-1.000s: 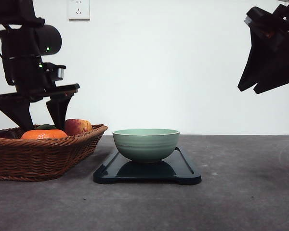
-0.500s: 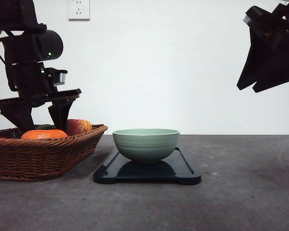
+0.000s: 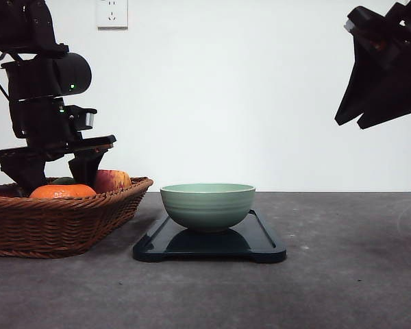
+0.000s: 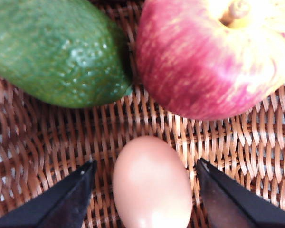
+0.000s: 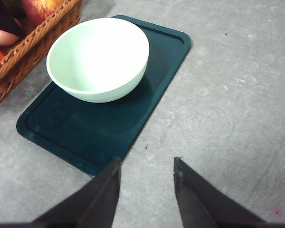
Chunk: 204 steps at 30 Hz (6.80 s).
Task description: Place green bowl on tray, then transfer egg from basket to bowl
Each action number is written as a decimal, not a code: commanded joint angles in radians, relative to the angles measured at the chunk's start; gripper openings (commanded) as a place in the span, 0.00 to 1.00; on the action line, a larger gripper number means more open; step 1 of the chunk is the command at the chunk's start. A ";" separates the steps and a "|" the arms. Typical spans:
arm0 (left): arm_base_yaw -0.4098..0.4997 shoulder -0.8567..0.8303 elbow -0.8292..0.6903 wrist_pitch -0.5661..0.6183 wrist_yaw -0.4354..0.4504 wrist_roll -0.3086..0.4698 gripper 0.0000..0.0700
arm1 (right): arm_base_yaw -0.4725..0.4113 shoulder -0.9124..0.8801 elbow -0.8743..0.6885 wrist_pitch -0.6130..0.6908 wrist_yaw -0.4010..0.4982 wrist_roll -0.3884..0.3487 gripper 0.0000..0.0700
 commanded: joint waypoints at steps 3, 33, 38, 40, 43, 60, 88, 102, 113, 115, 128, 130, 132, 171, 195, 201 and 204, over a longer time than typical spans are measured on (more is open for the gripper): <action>-0.003 0.026 0.023 0.001 -0.006 0.002 0.42 | 0.006 0.007 0.006 0.014 0.001 0.017 0.30; -0.005 -0.109 0.032 -0.036 0.000 -0.016 0.32 | 0.006 0.007 0.006 0.013 0.000 0.034 0.30; -0.027 -0.154 0.034 -0.031 0.007 -0.015 0.32 | 0.006 0.007 0.006 0.013 0.001 0.036 0.30; -0.040 -0.167 0.036 -0.024 0.007 -0.013 0.32 | 0.006 0.007 0.006 0.013 0.000 0.036 0.30; -0.064 -0.176 0.046 -0.021 0.007 -0.012 0.32 | 0.006 0.007 0.006 0.013 0.000 0.035 0.30; -0.274 -0.175 0.066 0.169 0.008 -0.020 0.32 | 0.006 0.007 0.006 0.013 0.000 0.035 0.30; -0.405 0.054 0.066 0.398 0.006 -0.042 0.33 | 0.006 0.006 0.006 -0.005 0.000 0.035 0.30; -0.406 0.128 0.067 0.420 -0.006 -0.040 0.44 | 0.006 0.006 0.006 -0.014 0.000 0.035 0.30; -0.407 0.119 0.126 0.293 -0.005 -0.044 0.52 | 0.006 0.006 0.006 -0.018 0.000 0.035 0.30; -0.407 0.109 0.156 0.247 -0.005 -0.044 0.52 | 0.006 0.006 0.006 -0.018 0.000 0.035 0.30; -0.388 -0.139 0.085 0.096 -0.006 -0.066 0.50 | 0.006 0.006 0.006 -0.022 0.000 0.035 0.30; -0.388 -0.217 -0.037 0.188 -0.006 -0.066 0.50 | 0.006 0.006 0.006 -0.025 0.000 0.035 0.30; -0.388 -0.303 -0.175 0.283 -0.006 -0.067 0.50 | 0.006 0.006 0.006 -0.026 0.000 0.035 0.30; -0.166 -1.143 -0.882 0.285 -0.020 -0.144 0.00 | 0.039 0.004 0.008 -0.037 -0.150 -0.064 0.02; 0.015 -1.372 -1.017 0.450 -0.022 0.145 0.00 | 0.039 0.003 0.008 -0.037 -0.157 -0.066 0.02; 0.134 -1.600 -1.180 0.478 -0.022 0.143 0.00 | 0.039 0.004 0.008 -0.036 -0.157 -0.066 0.02; 0.154 -1.715 -1.292 0.540 -0.022 0.138 0.00 | 0.039 0.004 0.008 -0.036 -0.158 -0.066 0.02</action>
